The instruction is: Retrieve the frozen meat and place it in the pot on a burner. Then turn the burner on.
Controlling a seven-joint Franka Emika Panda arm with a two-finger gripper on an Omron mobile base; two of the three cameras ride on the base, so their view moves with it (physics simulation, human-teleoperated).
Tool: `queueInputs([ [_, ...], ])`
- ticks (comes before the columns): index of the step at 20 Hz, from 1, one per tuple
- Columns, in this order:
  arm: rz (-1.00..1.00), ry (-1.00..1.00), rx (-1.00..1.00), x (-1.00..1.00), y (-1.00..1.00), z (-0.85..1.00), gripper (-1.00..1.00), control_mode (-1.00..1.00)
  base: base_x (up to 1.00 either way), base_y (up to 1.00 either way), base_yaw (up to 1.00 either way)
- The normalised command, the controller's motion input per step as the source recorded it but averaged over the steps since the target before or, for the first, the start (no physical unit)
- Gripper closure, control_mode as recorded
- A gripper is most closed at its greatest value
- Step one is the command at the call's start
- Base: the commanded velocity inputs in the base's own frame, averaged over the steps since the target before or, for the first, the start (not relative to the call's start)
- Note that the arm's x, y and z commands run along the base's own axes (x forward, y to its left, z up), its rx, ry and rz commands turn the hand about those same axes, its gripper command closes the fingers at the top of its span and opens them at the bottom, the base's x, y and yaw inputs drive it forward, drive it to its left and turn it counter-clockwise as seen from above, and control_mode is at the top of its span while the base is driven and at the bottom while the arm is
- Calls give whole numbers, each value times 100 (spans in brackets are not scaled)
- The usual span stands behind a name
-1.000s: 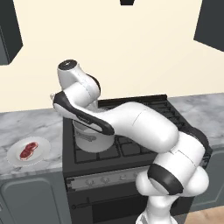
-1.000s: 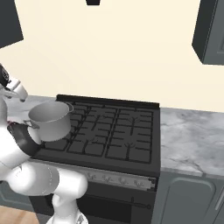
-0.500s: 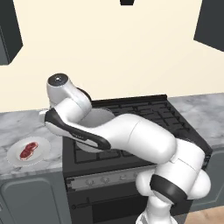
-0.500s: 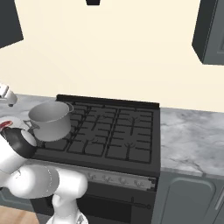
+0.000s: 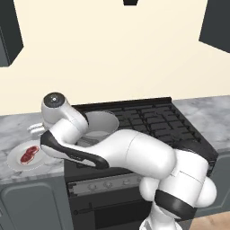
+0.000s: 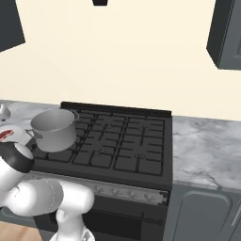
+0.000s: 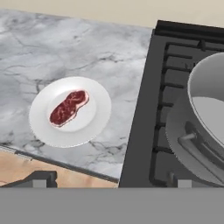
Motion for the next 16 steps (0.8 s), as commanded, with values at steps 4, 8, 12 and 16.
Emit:
queueInputs([
  [4, -7, 0, 1, 0, 52, -19, -100, -100, 0, 0, 0],
  [8, -8, 0, 0, 6, 48, -16, -100, -100, 0, 0, 0],
  [12, -13, 0, 0, 9, 48, -25, -100, -100, 0, 0, 0],
  [16, -18, 1, 7, 11, 11, -53, -100, -100, 0, 0, 0],
])
